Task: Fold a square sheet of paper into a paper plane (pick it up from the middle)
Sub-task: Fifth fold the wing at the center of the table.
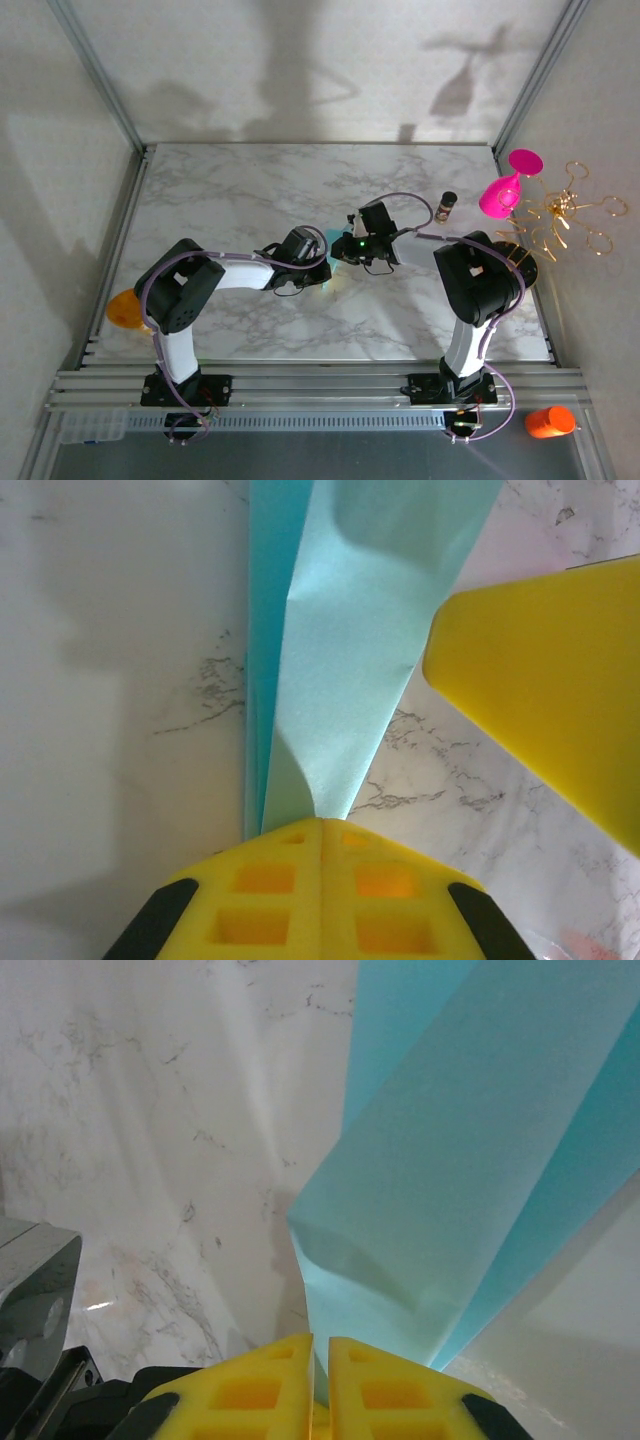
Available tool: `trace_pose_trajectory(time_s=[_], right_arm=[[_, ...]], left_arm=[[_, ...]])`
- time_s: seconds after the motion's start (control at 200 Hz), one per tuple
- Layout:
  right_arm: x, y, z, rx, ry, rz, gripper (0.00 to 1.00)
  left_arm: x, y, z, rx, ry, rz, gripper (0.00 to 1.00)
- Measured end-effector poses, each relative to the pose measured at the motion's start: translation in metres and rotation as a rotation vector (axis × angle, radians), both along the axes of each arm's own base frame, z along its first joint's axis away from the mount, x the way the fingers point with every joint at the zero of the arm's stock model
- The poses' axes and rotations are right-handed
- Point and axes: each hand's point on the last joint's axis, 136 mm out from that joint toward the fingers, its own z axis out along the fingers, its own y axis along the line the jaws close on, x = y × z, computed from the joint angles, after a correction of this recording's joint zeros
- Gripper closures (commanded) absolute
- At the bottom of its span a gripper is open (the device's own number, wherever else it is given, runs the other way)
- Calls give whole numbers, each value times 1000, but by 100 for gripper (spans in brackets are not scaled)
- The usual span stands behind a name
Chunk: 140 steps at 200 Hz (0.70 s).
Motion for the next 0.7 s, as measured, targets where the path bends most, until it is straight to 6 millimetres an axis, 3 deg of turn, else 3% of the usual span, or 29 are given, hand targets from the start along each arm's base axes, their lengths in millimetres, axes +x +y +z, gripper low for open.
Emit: trace_pose_trajectory(time_s=[0.501,0.701], right_arm=[[-11,5,-6,-21,31,11,92],[-13,1,-20,-54,63,-7,92]], left_arm=[[0,0,0,0,1,0,100],[0,0,0,1,1,0,100]])
